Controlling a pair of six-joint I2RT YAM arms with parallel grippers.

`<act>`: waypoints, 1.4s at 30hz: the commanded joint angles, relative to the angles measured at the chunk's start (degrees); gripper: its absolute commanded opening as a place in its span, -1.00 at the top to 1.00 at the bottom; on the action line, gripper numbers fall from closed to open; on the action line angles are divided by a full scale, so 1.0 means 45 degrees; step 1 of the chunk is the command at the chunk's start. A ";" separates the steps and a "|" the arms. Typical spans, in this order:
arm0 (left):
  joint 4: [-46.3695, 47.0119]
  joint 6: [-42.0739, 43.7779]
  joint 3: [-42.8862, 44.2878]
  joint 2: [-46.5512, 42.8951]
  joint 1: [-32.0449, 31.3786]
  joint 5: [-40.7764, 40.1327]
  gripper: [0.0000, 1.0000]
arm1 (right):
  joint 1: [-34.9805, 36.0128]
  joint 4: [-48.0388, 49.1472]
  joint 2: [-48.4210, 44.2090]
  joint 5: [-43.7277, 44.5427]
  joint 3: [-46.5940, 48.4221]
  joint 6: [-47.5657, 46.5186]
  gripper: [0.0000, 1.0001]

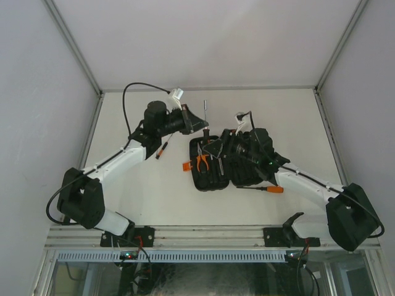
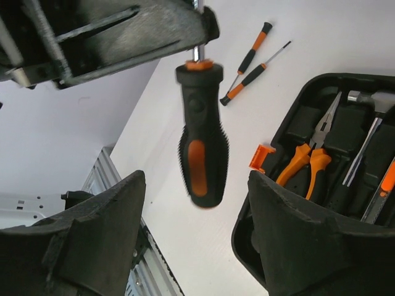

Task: Sort the tools into containers
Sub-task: Pick up the screwdriver from the center of the board, then place the screwdriver in the storage box.

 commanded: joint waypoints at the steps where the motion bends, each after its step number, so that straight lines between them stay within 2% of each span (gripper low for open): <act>1: 0.1263 -0.0757 -0.0237 -0.0328 -0.0442 0.0747 1.00 | -0.0152 0.0774 0.0361 -0.0117 0.0307 0.0085 -0.31; 7: 0.1679 -0.1236 -0.0663 -0.0424 -0.0744 0.0956 0.99 | -0.0133 0.0022 0.0837 0.0184 0.0996 -0.0488 -0.19; 15: 0.1759 -0.1237 -0.0973 -0.0576 -0.0812 0.0903 0.97 | 0.0023 -0.0512 0.0733 0.0289 0.1266 -0.0855 0.32; 20: 0.1568 -0.1043 -0.1060 -0.0816 -0.0819 0.0724 0.74 | 0.0033 -0.1044 0.0523 0.0542 0.1289 -0.0832 0.73; 26: 0.0960 -0.0485 -0.1055 -0.1390 -0.0812 0.0242 0.36 | -0.0317 -0.1516 0.0105 0.0585 0.1297 -0.0422 1.00; 32: 0.0173 0.0002 -0.0775 -0.1749 -0.0783 -0.0219 0.14 | -0.0862 -0.2252 -0.0288 0.0706 0.1351 -0.0482 1.00; 42: -0.2224 0.1189 -0.0428 -0.2125 -0.0143 -0.1809 0.05 | -0.1351 -0.5900 -0.1306 0.2913 0.1480 -0.2393 1.00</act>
